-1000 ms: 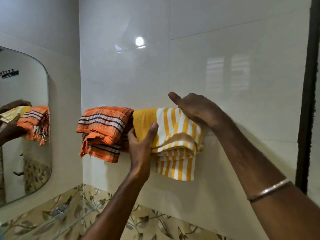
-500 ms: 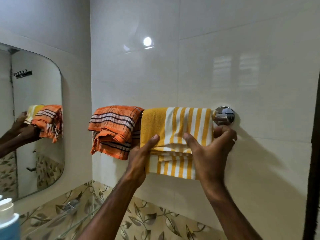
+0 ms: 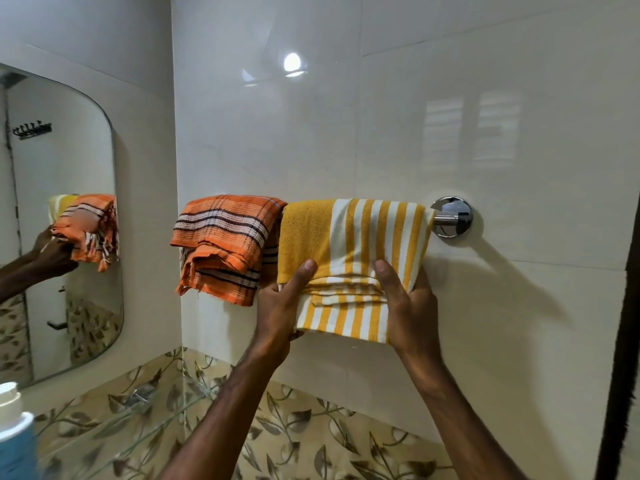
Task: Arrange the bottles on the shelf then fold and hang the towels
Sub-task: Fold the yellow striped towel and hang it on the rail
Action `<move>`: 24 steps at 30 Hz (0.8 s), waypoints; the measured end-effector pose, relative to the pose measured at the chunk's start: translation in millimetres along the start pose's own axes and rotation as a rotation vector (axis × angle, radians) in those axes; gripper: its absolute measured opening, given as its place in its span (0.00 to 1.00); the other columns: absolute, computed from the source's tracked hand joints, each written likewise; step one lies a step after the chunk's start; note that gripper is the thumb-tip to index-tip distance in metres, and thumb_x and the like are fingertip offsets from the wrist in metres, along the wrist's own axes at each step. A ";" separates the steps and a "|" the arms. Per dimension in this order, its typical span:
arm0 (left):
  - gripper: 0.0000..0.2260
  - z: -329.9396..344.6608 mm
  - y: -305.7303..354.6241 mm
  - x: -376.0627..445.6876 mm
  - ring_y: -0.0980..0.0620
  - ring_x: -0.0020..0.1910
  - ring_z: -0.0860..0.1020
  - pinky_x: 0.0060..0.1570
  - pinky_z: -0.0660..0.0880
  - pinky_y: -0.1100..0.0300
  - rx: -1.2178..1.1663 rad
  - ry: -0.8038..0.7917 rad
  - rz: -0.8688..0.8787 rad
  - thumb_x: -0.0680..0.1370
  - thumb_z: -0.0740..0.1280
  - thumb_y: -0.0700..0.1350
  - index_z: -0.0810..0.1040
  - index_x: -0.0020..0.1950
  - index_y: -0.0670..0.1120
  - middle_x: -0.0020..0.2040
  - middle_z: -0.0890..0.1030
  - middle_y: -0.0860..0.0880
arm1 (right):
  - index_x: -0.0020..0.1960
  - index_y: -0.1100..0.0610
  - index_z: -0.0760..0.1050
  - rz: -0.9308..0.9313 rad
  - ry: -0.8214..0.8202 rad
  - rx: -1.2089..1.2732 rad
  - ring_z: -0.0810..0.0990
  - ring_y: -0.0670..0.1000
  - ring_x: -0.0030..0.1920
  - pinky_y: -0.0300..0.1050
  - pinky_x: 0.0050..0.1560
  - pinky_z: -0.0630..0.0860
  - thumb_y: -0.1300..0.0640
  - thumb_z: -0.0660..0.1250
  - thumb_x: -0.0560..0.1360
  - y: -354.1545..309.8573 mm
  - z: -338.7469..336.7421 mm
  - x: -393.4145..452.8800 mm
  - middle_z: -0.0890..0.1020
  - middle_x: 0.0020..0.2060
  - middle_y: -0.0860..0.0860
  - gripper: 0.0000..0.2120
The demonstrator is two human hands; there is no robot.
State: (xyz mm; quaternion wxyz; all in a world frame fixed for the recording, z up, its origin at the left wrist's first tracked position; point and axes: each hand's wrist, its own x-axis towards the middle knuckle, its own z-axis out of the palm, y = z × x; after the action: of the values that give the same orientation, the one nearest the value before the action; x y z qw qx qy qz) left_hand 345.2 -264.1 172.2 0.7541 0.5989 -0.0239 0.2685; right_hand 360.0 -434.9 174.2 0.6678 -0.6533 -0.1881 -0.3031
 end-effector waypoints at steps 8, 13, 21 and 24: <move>0.18 -15.7 -3.3 -13.3 0.52 0.22 0.69 0.20 0.64 0.62 0.142 0.002 0.110 0.74 0.72 0.59 0.79 0.44 0.43 0.29 0.75 0.50 | 0.52 0.38 0.72 0.007 0.002 -0.028 0.81 0.33 0.36 0.31 0.35 0.77 0.41 0.65 0.79 -3.3 -3.2 -8.0 0.82 0.36 0.33 0.04; 0.13 -69.9 -38.2 -61.3 0.51 0.22 0.72 0.21 0.67 0.61 0.418 0.105 0.163 0.76 0.70 0.57 0.84 0.51 0.48 0.38 0.83 0.45 | 0.58 0.34 0.70 0.101 0.052 0.022 0.75 0.43 0.27 0.47 0.31 0.74 0.31 0.58 0.78 26.0 7.9 -48.7 0.77 0.29 0.44 0.13; 0.15 -194.0 -81.3 -164.3 0.49 0.20 0.70 0.21 0.67 0.61 0.612 0.457 -0.054 0.74 0.70 0.57 0.84 0.39 0.45 0.33 0.83 0.46 | 0.53 0.40 0.72 0.398 -0.283 0.027 0.76 0.50 0.27 0.54 0.34 0.74 0.33 0.58 0.78 107.5 98.5 -168.1 0.78 0.26 0.50 0.14; 0.14 -243.5 -86.1 -217.9 0.52 0.20 0.73 0.21 0.68 0.61 0.736 0.601 -0.167 0.78 0.70 0.54 0.83 0.38 0.45 0.32 0.83 0.47 | 0.55 0.44 0.72 0.437 -0.514 0.023 0.76 0.51 0.27 0.53 0.34 0.75 0.36 0.58 0.80 112.1 138.6 -221.3 0.79 0.27 0.50 0.13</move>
State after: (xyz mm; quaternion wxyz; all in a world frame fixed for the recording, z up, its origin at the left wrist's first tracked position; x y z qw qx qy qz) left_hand 126.7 -134.9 -51.0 0.4845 0.7217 0.3397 0.3591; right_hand 287.9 -267.2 -43.5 0.6551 -0.7256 -0.2092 0.0238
